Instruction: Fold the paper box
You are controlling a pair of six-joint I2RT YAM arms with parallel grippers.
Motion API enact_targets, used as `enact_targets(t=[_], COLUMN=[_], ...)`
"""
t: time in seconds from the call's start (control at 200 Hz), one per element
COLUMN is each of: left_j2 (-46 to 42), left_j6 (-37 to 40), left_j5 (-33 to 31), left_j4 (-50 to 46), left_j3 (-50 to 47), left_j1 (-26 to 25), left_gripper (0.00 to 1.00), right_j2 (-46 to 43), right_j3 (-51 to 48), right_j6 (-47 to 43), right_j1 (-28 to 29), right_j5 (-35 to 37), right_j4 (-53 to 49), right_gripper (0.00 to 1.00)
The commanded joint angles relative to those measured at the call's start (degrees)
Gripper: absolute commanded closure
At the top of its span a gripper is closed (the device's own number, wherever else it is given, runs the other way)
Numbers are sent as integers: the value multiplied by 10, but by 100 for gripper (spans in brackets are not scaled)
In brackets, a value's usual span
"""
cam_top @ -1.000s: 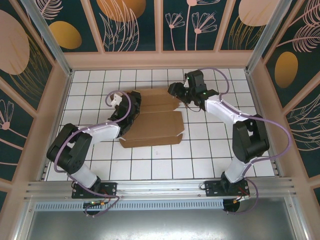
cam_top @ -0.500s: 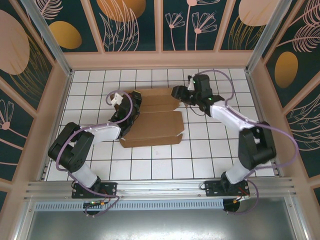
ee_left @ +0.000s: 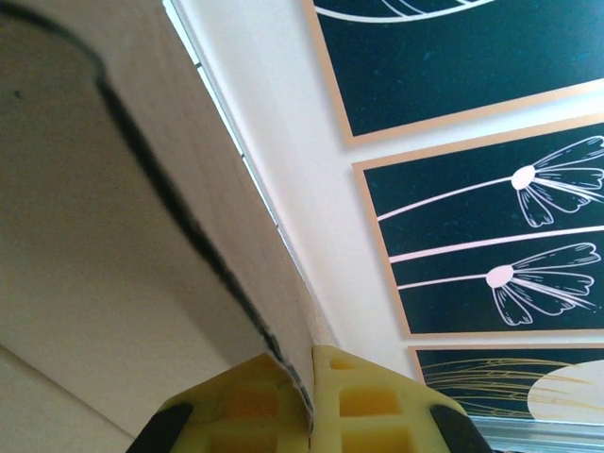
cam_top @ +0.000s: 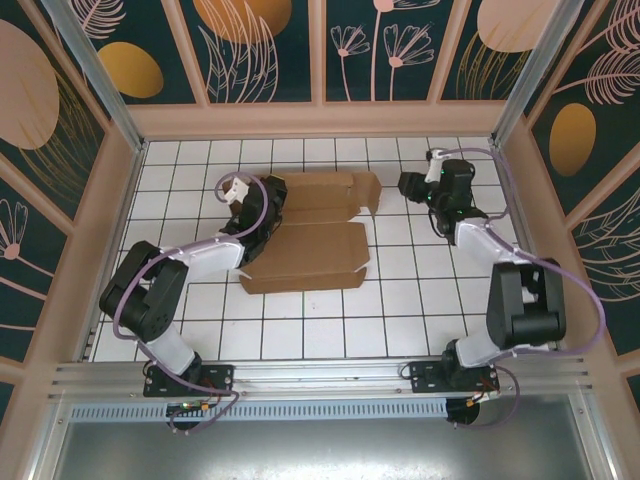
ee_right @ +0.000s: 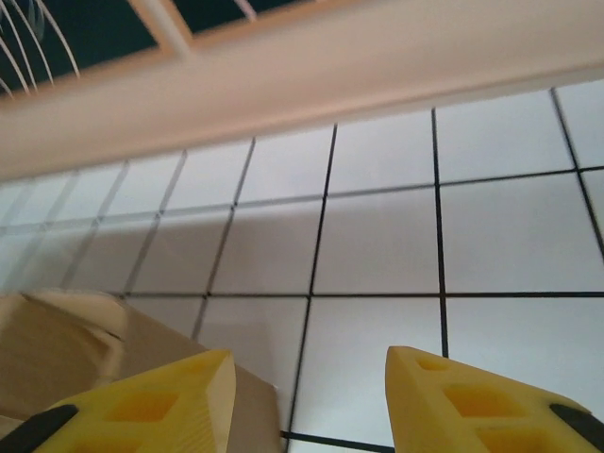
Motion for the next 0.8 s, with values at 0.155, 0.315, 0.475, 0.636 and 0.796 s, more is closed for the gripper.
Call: enact_targets(t=[0.155,0.315,0.475,0.636,0.796], left_j2=[57,82,92,90,86], left_j6=[-69,-80,-79,-75,-62], left_j5=[70,111,132,138,145], left_j4=[-58,-61,-67,-70,-64], left_j3=[42,79,94,96,98], left_j1=[37,51,59,62,62], left_gripper=[100,100,100,100,100], right_j2=[143,179,217,206,182], right_j3=[111,124,160,148,125], right_j6=[-174,-227,-265,-262,-260], right_j1=[2,27,48,58,65], right_j5=[-153,-168,-211,-261,-244], right_j4=[-76,-78,-99,-66,-40], right_gripper=[55,52,50,50,50])
